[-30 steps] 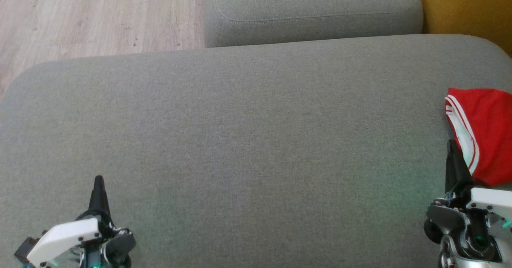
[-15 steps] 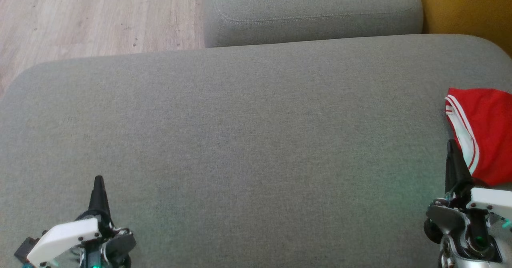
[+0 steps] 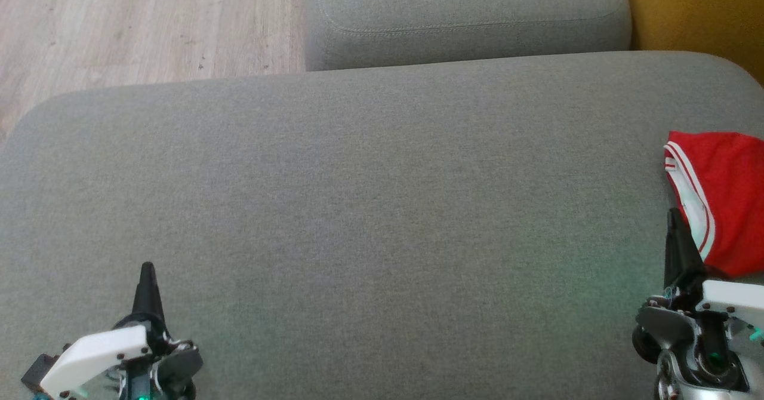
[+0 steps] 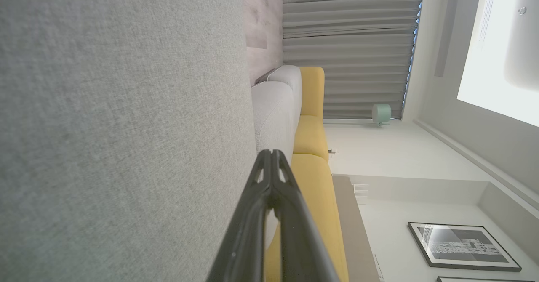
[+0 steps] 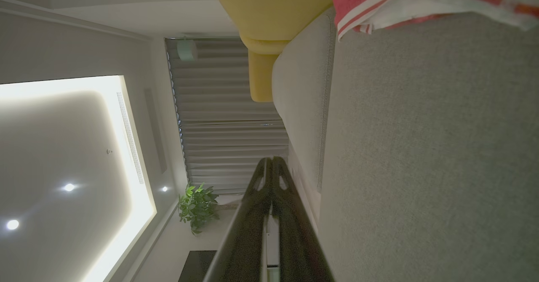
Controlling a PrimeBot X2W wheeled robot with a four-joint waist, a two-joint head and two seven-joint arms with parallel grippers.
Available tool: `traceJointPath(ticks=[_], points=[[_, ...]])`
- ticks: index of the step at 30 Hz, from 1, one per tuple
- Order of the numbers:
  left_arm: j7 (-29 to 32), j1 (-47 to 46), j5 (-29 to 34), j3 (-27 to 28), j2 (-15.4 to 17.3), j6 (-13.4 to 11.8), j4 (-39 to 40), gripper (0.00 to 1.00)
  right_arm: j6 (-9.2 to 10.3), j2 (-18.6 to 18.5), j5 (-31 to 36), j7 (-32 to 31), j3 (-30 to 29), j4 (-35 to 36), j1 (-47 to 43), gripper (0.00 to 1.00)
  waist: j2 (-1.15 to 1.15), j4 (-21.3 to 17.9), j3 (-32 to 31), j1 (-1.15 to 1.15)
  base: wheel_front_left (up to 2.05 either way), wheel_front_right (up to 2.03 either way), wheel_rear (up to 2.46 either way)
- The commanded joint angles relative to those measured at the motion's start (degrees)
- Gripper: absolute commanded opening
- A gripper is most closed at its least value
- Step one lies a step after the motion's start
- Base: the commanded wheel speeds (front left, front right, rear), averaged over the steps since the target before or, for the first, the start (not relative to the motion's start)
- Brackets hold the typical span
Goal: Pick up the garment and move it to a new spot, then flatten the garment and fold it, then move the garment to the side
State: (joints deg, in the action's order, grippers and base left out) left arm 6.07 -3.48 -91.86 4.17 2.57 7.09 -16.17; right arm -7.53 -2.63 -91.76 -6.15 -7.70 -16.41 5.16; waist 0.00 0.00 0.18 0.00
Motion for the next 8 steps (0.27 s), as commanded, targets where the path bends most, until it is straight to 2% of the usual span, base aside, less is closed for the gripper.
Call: traceJointPath(ticks=[1, 8], points=[[0.41, -2.71, -0.32, 2.34, 0.31, 0.40, 2.11, 0.00, 0.04, -0.25, -0.40, -0.34, 1.18, 2.38, 1.03, 0.00, 0.00, 0.00, 0.00, 0.00, 0.00, 0.00, 0.00], [0.40, -2.71, -0.32, 2.33, 0.31, 0.40, 2.11, 0.00, 0.04, -0.25, -0.41, -0.34, 1.18, 2.38, 1.03, 0.00, 0.00, 0.00, 0.00, 0.00, 0.00, 0.00, 0.00]])
